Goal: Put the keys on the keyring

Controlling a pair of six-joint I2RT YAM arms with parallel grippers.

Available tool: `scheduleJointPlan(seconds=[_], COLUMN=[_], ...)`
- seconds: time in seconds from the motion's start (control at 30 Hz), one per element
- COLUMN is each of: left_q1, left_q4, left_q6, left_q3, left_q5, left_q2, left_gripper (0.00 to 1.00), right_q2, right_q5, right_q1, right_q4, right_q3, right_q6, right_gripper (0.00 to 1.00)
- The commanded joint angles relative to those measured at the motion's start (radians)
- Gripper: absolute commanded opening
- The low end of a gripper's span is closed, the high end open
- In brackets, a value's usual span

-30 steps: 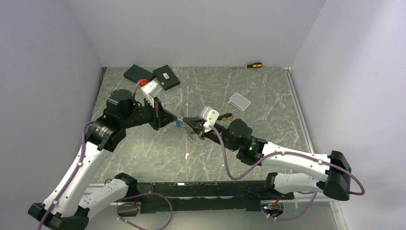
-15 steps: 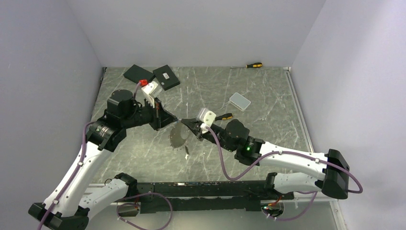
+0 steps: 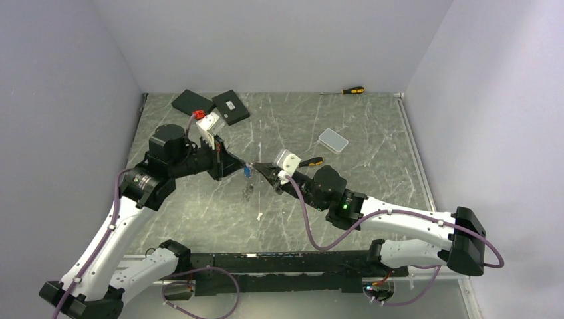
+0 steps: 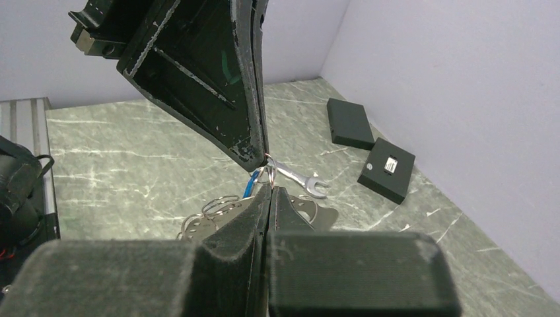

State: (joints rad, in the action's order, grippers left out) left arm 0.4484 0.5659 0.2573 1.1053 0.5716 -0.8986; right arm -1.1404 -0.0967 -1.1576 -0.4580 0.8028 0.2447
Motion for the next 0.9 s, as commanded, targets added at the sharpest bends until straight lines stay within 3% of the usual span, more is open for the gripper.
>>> scheduleJointPlan(seconds=[0.0, 0.87], left_q1=[-0.002, -0.002], left_q4=[0.000, -0.007], left_q6=[0.004, 0.014], left_q3=[0.019, 0.019], left_q5=[-0.011, 0.010], left_q2=[0.005, 0.010], left_gripper=[0.00, 0.00], right_q2=[0.033, 0.023], right_q5=[-0.023, -0.025], right_q1=[-0.007, -0.008], right_q4=[-0.096, -0.100], right_q3=[0.044, 0.042], right_q6=[0.019, 0.024], right_gripper=[0.00, 0.00])
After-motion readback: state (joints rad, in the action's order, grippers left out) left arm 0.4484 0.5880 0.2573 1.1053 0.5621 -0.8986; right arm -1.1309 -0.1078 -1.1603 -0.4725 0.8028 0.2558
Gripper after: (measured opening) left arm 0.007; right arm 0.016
